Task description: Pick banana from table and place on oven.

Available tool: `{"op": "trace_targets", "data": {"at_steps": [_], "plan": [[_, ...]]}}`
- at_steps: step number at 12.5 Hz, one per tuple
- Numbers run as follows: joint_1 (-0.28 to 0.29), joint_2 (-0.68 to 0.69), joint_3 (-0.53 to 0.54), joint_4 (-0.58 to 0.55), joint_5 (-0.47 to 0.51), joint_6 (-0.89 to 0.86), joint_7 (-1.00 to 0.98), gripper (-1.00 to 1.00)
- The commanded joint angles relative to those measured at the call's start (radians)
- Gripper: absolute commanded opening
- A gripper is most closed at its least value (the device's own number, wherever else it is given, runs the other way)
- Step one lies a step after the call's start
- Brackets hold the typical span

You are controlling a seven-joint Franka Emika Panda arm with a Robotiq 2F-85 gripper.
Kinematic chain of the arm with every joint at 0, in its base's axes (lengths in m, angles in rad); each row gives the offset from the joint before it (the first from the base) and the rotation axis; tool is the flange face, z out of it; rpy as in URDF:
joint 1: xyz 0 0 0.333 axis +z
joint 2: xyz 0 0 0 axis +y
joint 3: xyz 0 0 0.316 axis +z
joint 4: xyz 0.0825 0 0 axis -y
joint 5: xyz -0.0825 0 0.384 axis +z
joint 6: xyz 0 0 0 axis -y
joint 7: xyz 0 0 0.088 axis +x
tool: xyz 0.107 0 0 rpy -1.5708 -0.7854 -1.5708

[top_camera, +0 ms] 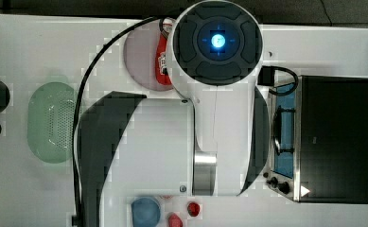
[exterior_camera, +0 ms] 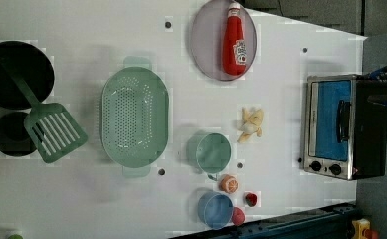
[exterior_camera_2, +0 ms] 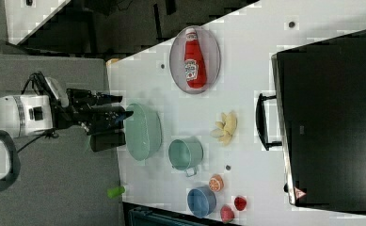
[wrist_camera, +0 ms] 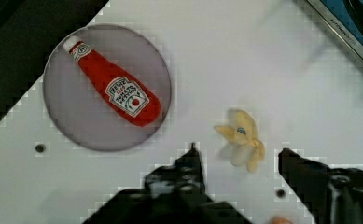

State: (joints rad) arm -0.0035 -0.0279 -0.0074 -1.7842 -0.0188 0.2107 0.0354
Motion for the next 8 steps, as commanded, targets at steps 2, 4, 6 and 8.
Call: {"op": "trace_targets", "data": {"at_steps": [2, 4, 6, 8], "plan": [[-0.025, -0.447, -0.002, -0.34, 0.0, -0.126, 0.063, 0.8], [-0.025, -0.445, -0.002, -0.342, 0.0, -0.126, 0.063, 1.0], [-0.025, -0.433, -0.002, -0.349, 0.0, -0.114, 0.063, 1.0], [-0.025, -0.403, -0.002, -0.368, 0.0, -0.056, 0.063, 1.0]]}}
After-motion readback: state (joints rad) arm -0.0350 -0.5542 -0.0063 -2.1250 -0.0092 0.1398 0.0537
